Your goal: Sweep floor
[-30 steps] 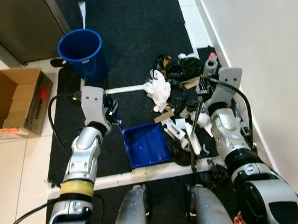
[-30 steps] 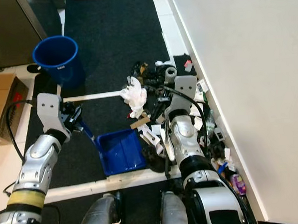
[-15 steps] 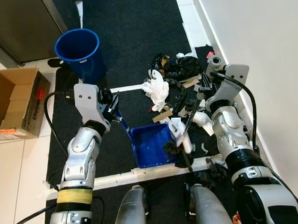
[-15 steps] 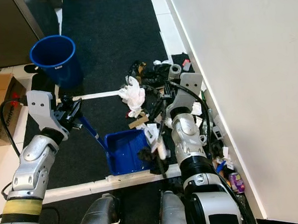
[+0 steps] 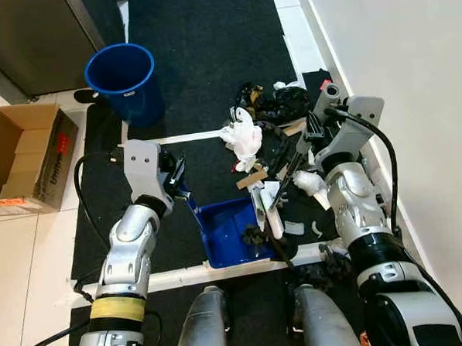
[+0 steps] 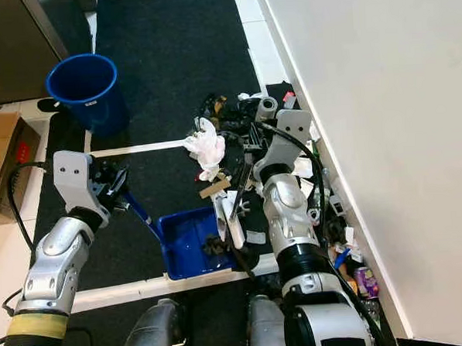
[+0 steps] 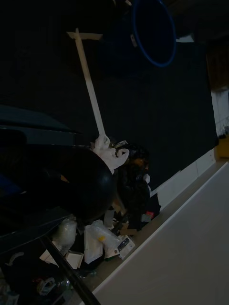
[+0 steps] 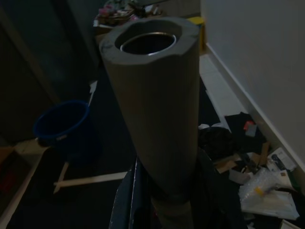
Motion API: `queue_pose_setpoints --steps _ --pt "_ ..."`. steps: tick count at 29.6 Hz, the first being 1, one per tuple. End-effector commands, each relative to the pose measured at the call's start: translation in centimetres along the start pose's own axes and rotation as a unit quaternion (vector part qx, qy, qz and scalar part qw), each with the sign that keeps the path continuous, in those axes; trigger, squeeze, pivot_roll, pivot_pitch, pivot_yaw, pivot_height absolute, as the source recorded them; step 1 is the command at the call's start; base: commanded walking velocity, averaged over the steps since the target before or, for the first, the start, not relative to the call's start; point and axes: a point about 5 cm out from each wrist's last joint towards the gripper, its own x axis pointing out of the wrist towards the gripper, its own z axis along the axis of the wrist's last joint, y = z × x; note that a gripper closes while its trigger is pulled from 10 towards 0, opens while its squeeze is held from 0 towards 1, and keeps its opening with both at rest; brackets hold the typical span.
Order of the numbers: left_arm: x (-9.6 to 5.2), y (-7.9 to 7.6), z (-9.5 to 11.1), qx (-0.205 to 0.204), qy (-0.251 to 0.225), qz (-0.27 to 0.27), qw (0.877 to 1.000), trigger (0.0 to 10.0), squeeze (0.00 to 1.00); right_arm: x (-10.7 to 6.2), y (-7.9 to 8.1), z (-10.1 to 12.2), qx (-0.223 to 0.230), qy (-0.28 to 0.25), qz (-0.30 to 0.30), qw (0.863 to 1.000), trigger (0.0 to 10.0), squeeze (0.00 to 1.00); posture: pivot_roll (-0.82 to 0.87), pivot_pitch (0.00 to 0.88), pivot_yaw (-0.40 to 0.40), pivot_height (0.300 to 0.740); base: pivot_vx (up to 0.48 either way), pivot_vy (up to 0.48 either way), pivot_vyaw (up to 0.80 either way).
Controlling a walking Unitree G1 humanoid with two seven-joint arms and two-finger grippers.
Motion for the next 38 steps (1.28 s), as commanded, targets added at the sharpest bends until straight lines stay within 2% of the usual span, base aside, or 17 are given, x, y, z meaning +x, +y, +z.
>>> queue_pose_setpoints --steps 1,6,12,14,17,21,22,28,29,38 --pt "-0.4 -0.4 -1.0 -0.008 0.014 0.0 1.0 10.0 0.0 -0.2 0.8 -0.3 0.019 0.009 0.024 0.999 10.0 0.0 0.01 0.208 -0.005 0.74 0.0 0.0 0.0" --pt "-0.3 -0.1 -0.5 -0.008 0.002 0.007 1.0 10.0 0.0 -0.7 1.0 0.0 0.022 0.025 0.051 0.998 10.0 0.0 0.01 0.209 -0.007 0.74 0.0 0.0 0.0" --pt "0.0 -0.1 0.5 -0.008 -0.018 0.009 1.0 10.0 0.0 -1.2 1.2 1.2 0.049 0.036 0.09 0.994 10.0 0.0 0.01 0.21 -0.007 0.74 0.0 0.0 0.0" --pt "0.1 -0.2 0.8 -0.008 -0.025 0.007 1.0 10.0 0.0 -1.1 1.3 2.0 0.054 0.028 0.094 0.994 10.0 0.0 0.0 0.211 -0.005 0.74 0.0 0.0 0.0" --pt "0.2 -0.2 1.0 -0.004 -0.028 0.006 1.0 10.0 0.0 -0.7 0.5 3.0 0.056 0.012 0.073 0.996 10.0 0.0 0.01 0.211 -0.004 0.74 0.0 0.0 0.0" --pt "0.2 -0.2 1.0 -0.002 -0.028 0.006 1.0 10.0 0.0 -0.5 0.1 3.4 0.065 0.008 0.064 0.996 10.0 0.0 0.01 0.211 -0.004 0.74 0.0 0.0 0.0" --pt "0.2 -0.1 1.0 -0.002 -0.028 0.007 1.0 10.0 0.0 -0.4 -1.1 4.4 0.037 -0.01 0.038 0.999 10.0 0.0 0.01 0.212 -0.004 0.74 0.0 0.0 0.0" --pt "0.2 -0.1 1.0 -0.002 -0.027 0.008 1.0 10.0 0.0 -0.4 -2.5 5.5 -0.009 -0.026 0.01 1.0 10.0 0.0 0.01 0.211 -0.004 0.74 0.0 0.0 0.0" --pt "0.1 -0.1 0.9 -0.002 -0.026 0.007 1.0 10.0 0.0 -0.5 -3.1 5.9 -0.028 -0.035 -0.004 0.999 10.0 0.0 0.01 0.212 -0.005 0.74 0.0 0.0 0.0" --pt "-0.1 -0.3 1.1 0.0 -0.028 0.001 1.0 10.0 0.0 -0.6 -4.0 7.2 -0.046 -0.073 -0.027 0.996 10.0 0.0 0.01 0.214 -0.002 0.74 0.0 0.0 0.0"
